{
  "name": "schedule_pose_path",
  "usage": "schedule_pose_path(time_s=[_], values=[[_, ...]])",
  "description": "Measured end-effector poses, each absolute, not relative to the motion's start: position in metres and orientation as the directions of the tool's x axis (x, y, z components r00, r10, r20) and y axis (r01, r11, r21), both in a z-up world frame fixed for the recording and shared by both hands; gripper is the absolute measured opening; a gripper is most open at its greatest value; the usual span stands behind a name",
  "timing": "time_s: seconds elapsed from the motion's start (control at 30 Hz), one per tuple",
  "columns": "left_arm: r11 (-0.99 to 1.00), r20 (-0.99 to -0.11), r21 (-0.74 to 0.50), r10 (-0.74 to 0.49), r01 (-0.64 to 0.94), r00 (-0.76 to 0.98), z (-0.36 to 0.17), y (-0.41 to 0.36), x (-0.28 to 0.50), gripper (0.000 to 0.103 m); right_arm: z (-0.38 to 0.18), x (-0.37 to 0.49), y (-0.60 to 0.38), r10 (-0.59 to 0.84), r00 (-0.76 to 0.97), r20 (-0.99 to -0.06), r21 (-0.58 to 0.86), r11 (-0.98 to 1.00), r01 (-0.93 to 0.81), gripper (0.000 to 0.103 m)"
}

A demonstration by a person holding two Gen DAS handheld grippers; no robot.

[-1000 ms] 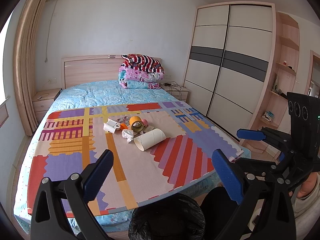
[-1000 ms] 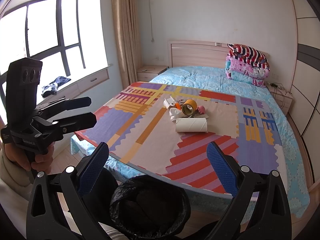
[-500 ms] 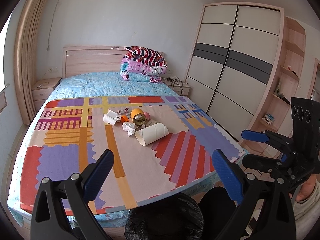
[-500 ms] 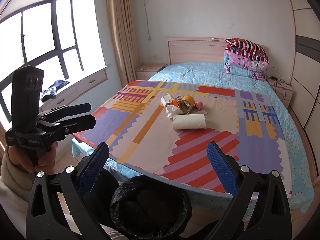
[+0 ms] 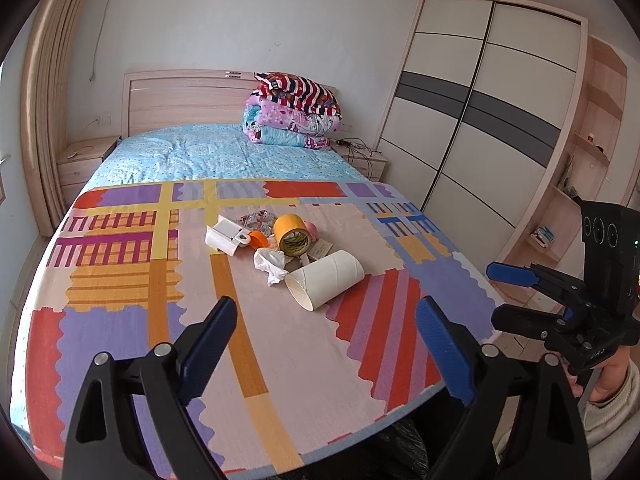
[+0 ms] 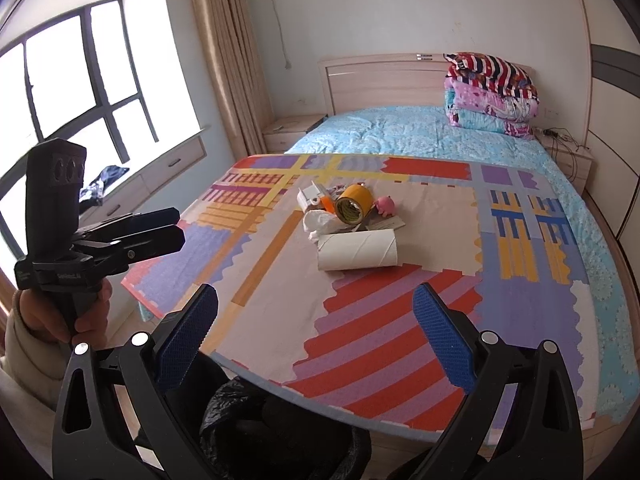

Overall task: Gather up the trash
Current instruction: 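Grasp the white tissue with the left gripper while the right gripper grasps the paper tube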

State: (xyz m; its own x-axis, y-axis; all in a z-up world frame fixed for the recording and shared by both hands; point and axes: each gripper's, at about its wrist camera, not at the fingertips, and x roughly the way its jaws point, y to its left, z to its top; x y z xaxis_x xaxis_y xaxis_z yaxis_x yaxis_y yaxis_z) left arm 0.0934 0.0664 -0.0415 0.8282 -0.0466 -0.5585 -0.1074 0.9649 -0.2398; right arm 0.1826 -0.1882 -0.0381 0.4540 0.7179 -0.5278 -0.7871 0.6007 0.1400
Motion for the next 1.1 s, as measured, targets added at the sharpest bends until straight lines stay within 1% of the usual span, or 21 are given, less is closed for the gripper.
schedule_pose_path(time_s=[0.17, 0.23, 0.27, 0.33, 0.4, 0.43, 0.5, 0.57, 0.63, 0.7, 0.8, 0.9, 0.97, 1.0, 1.03, 1.07, 1.1], values=[[0.962, -0.603, -0.239, -0.042, -0.130, 0.796, -0.061, 0.088, 0.132, 0.079, -0.045, 0.216, -0.173, 0.706, 0.448, -0.548, 0.147, 0.608, -0.780, 0.098], [0.961, -0.632, -0.237, -0.039, -0.145, 0.774, -0.073, 0.097, 0.150, 0.075, -0.049, 0.230, -0.166, 0.703, 0.440, -0.559, 0.156, 0.610, -0.777, 0.098], [0.957, -0.642, -0.248, -0.044, -0.153, 0.765, -0.079, 0.103, 0.157, 0.073, -0.052, 0.236, -0.163, 0.700, 0.437, -0.565, 0.157, 0.611, -0.776, 0.096], [0.952, -0.648, -0.268, -0.063, -0.150, 0.759, -0.088, 0.111, 0.171, 0.072, -0.058, 0.248, -0.156, 0.692, 0.429, -0.581, 0.165, 0.616, -0.770, 0.091], [0.951, -0.660, -0.268, -0.065, -0.154, 0.748, -0.096, 0.117, 0.183, 0.072, -0.066, 0.260, -0.150, 0.684, 0.418, -0.598, 0.173, 0.620, -0.766, 0.090], [0.949, -0.670, -0.271, -0.067, -0.159, 0.740, -0.100, 0.119, 0.189, 0.071, -0.070, 0.266, -0.147, 0.681, 0.413, -0.605, 0.177, 0.620, -0.764, 0.087], [0.946, -0.685, -0.279, -0.079, -0.162, 0.724, -0.109, 0.125, 0.201, 0.063, -0.077, 0.276, -0.142, 0.679, 0.398, -0.617, 0.191, 0.620, -0.761, 0.085], [0.943, -0.698, -0.284, -0.081, -0.171, 0.711, -0.117, 0.130, 0.212, 0.062, -0.084, 0.286, -0.137, 0.676, 0.386, -0.628, 0.205, 0.622, -0.756, 0.080], [0.939, -0.710, -0.290, -0.080, -0.187, 0.699, -0.126, 0.136, 0.223, 0.061, -0.091, 0.294, -0.132, 0.677, 0.365, -0.640, 0.223, 0.618, -0.754, 0.080], [0.929, -0.716, -0.317, -0.102, -0.192, 0.690, -0.133, 0.140, 0.231, 0.058, -0.098, 0.301, -0.128, 0.686, 0.339, -0.643, 0.239, 0.601, -0.763, 0.080], [0.926, -0.733, -0.319, -0.108, -0.199, 0.671, -0.143, 0.143, 0.242, 0.054, -0.106, 0.312, -0.124, 0.691, 0.313, -0.652, 0.268, 0.596, -0.757, 0.080], [0.919, -0.735, -0.338, -0.125, -0.201, 0.667, -0.150, 0.146, 0.251, 0.052, -0.110, 0.320, -0.123, 0.698, 0.295, -0.652, 0.292, 0.591, -0.752, 0.078], [0.906, -0.722, -0.376, -0.155, -0.194, 0.674, -0.154, 0.151, 0.255, 0.051, -0.112, 0.324, -0.123, 0.711, 0.270, -0.649, 0.324, 0.580, -0.748, 0.077], [0.903, -0.719, -0.382, -0.157, -0.197, 0.677, -0.155, 0.153, 0.257, 0.048, -0.113, 0.325, -0.123, 0.725, 0.247, -0.643, 0.353, 0.566, -0.745, 0.075], [0.902, -0.720, -0.382, -0.155, -0.200, 0.677, -0.155, 0.154, 0.258, 0.046, -0.115, 0.327, -0.123, 0.737, 0.224, -0.637, 0.378, 0.553, -0.742, 0.069], [0.900, -0.721, -0.387, -0.160, -0.200, 0.675, -0.155, 0.155, 0.259, 0.039, -0.116, 0.328, -0.122, 0.746, 0.208, -0.633, 0.397, 0.544, -0.739, 0.062], [0.897, -0.719, -0.397, -0.171, -0.196, 0.673, -0.156, 0.156, 0.260, 0.033, -0.117, 0.329, -0.122, 0.748, 0.203, -0.632, 0.404, 0.541, -0.738, 0.060]])
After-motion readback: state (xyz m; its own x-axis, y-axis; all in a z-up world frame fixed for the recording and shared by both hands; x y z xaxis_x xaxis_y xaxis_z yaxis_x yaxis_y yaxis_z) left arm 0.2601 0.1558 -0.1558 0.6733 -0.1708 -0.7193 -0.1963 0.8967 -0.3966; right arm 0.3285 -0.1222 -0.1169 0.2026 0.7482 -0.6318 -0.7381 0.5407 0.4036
